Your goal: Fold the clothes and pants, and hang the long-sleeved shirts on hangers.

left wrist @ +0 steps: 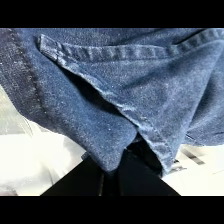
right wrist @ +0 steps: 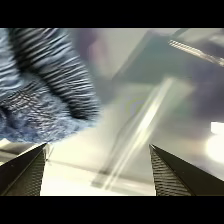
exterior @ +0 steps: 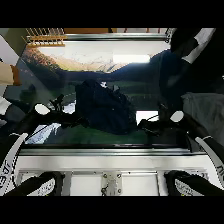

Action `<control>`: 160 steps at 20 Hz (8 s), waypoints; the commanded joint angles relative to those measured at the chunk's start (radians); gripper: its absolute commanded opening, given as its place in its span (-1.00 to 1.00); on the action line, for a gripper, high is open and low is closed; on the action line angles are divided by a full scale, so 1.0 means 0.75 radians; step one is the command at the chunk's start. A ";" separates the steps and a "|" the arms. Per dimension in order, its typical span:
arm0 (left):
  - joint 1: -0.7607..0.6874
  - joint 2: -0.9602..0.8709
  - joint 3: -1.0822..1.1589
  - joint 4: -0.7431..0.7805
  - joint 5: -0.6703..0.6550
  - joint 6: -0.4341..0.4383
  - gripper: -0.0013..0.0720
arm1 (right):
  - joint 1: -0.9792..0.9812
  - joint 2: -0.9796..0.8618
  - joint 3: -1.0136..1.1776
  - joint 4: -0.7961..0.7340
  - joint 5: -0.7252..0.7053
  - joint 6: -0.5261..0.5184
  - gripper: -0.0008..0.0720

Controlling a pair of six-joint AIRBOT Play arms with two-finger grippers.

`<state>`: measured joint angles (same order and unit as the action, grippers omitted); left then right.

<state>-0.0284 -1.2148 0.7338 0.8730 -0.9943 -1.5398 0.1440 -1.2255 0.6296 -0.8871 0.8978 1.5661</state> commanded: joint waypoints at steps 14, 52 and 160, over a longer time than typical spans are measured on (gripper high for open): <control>0.079 0.264 0.357 0.019 -0.192 -0.002 -0.93 | 0.206 0.114 0.535 -0.399 0.128 -0.124 -0.86; 0.105 -0.577 1.466 0.101 -0.221 -0.088 0.99 | -0.325 -0.124 0.985 -0.283 0.085 0.103 0.80; -0.073 0.052 0.075 0.271 0.186 -0.071 -0.93 | 0.195 -0.089 0.546 -0.673 0.418 0.395 -0.86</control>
<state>-0.0395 -1.2282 1.0523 1.0801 -1.0153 -1.5993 0.2703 -1.2907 1.1152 -1.3811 1.2564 1.8591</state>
